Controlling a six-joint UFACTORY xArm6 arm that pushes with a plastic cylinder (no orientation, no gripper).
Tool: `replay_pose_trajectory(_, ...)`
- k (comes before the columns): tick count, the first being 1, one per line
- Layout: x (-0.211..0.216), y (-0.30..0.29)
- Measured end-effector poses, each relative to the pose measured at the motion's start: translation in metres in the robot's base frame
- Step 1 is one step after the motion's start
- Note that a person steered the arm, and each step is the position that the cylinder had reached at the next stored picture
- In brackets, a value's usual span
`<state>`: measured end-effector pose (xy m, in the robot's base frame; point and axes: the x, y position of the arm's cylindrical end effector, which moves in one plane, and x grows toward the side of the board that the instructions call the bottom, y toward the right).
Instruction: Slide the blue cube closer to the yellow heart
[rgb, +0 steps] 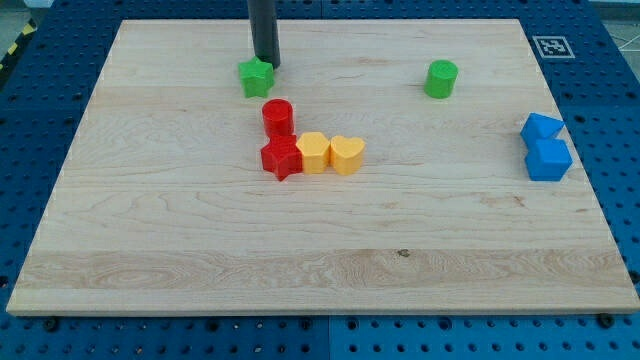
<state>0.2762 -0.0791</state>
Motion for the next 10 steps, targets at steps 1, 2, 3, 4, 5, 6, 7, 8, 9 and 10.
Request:
replay_pose_trajectory(1,-0.036,0.028)
replay_pose_trajectory(2,-0.057,0.118)
replay_pose_trajectory(3,-0.058,0.209)
replay_pose_trajectory(4,-0.028,0.277)
replay_pose_trajectory(5,0.024,0.334)
replay_pose_trajectory(6,0.070,0.387)
replay_pose_trajectory(7,0.104,0.424)
replay_pose_trajectory(8,0.129,0.423)
replay_pose_trajectory(9,0.158,0.409)
replay_pose_trajectory(10,0.185,0.387)
